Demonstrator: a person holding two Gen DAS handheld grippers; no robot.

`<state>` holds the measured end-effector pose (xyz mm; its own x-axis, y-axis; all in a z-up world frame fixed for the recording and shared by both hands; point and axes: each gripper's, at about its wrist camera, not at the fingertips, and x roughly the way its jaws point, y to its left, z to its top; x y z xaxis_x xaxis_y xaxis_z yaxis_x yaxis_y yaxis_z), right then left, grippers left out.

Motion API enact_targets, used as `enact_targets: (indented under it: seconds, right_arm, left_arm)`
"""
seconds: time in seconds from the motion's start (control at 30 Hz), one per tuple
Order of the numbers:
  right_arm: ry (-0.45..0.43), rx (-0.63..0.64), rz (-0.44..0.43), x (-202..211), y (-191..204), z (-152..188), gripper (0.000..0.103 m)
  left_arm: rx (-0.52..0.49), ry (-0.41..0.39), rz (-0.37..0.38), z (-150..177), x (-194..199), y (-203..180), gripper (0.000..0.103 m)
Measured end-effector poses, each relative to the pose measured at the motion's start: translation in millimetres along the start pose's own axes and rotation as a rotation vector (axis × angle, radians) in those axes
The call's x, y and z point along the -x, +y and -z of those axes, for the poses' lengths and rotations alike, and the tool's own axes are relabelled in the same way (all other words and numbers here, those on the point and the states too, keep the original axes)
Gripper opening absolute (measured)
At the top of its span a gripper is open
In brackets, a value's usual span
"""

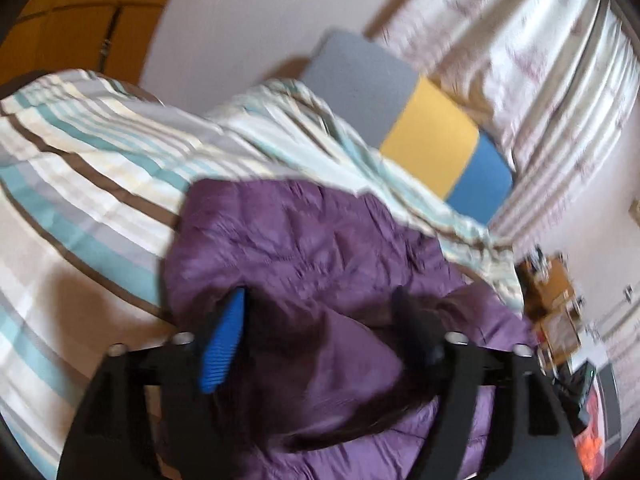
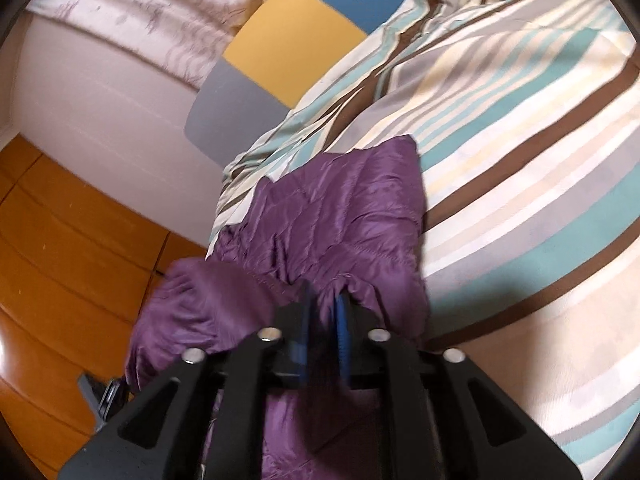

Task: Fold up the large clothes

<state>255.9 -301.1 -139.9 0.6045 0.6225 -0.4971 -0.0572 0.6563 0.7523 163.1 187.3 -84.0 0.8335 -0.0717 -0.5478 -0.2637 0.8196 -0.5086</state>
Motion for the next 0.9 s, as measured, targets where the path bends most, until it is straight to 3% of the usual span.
enact_targets:
  seconds: [0.03,0.13,0.2,0.3,0.57,0.7,0.77,0.9]
  right_arm:
    - [-0.002,-0.006,-0.007,0,-1,0,0.022]
    - [-0.037,-0.007,-0.038,5,-2,2,0.051]
    - [-0.093,0.003,-0.035,17,1,4,0.089]
    - [-0.174,0.027,-0.029,34,3,8,0.091]
    - [-0.081,0.105,0.098,22,-3,27,0.093]
    - [-0.043,0.103,0.113,13,-9,34,0.093]
    - [-0.025,0.117,0.120,8,-10,36,0.093]
    - [-0.017,0.136,0.125,5,-11,40,0.094]
  left_arm:
    - [0.003,-0.033,-0.007,0,5,2,0.088]
    - [0.014,-0.093,-0.017,1,18,12,0.092]
    - [0.016,-0.117,-0.032,4,25,18,0.094]
    - [0.008,-0.146,-0.054,13,32,24,0.097]
    - [0.002,-0.105,-0.029,41,31,28,0.100]
    - [-0.043,-0.165,-0.069,50,43,21,0.100]
    - [-0.042,-0.129,-0.046,50,38,21,0.100]
    - [-0.093,-0.062,-0.075,44,18,16,0.100]
